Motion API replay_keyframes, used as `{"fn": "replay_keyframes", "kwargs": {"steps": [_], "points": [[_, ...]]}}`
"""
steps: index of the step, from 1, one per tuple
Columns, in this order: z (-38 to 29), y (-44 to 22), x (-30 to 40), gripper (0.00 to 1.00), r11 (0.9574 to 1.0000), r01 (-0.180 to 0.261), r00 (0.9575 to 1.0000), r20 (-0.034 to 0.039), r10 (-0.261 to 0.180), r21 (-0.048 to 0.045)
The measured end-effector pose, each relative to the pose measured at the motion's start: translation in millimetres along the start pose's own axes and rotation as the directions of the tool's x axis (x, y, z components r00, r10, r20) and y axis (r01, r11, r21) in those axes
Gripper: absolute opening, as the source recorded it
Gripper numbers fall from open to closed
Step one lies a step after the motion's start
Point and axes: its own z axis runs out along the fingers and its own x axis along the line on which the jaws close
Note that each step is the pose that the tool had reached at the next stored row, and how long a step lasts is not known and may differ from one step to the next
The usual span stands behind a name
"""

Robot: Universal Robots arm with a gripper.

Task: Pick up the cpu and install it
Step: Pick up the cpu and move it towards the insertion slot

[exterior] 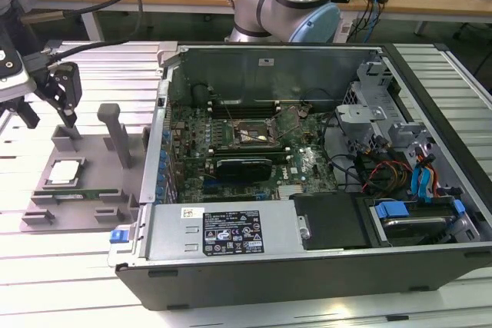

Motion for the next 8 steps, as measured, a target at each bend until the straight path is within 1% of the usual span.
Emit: {"fn": "replay_keyframes", "kwargs": {"steps": [8], "points": [[6.5,-0.1,0.2,0.60,1.0000,0.000,1.0000,0.0001,0.000,-0.0001]]}}
